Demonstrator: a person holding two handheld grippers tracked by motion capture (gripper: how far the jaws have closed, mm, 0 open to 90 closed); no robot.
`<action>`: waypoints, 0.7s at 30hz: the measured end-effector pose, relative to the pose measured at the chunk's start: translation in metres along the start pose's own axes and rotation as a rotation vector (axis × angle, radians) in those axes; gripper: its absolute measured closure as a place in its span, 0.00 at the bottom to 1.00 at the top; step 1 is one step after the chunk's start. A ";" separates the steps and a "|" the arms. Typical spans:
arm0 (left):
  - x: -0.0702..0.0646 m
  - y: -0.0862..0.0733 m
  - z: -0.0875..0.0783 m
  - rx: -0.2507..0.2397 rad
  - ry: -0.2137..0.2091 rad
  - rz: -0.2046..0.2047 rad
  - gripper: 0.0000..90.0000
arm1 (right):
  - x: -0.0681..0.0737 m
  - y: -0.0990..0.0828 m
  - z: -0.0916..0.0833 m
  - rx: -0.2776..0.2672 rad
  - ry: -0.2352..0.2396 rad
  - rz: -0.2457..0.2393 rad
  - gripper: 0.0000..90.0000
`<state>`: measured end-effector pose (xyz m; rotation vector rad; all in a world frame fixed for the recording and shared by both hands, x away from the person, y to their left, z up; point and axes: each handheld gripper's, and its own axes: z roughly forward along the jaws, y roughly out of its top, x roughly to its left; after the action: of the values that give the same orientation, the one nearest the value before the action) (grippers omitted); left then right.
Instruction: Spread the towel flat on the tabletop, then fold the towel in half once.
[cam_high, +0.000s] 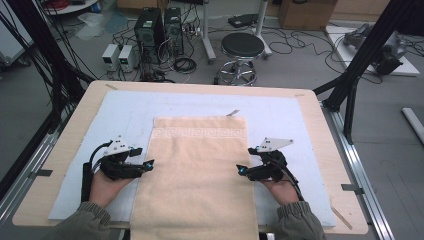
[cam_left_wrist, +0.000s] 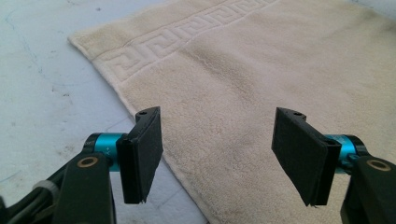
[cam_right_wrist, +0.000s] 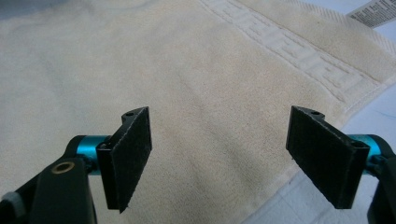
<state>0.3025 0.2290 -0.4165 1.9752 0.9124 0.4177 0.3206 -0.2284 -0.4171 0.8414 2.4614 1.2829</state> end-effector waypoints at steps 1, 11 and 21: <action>0.000 0.000 0.000 0.001 0.000 0.003 0.38 | 0.000 0.000 0.000 -0.003 0.001 -0.005 0.24; -0.001 0.000 0.000 0.006 0.002 0.017 0.37 | 0.002 0.000 0.002 0.008 0.014 -0.017 0.24; -0.001 0.000 0.002 0.013 0.002 0.024 0.37 | 0.003 0.002 0.004 0.015 0.018 -0.029 0.24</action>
<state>0.3031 0.2277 -0.4178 1.9992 0.8951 0.4284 0.3205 -0.2233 -0.4179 0.7982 2.4912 1.2695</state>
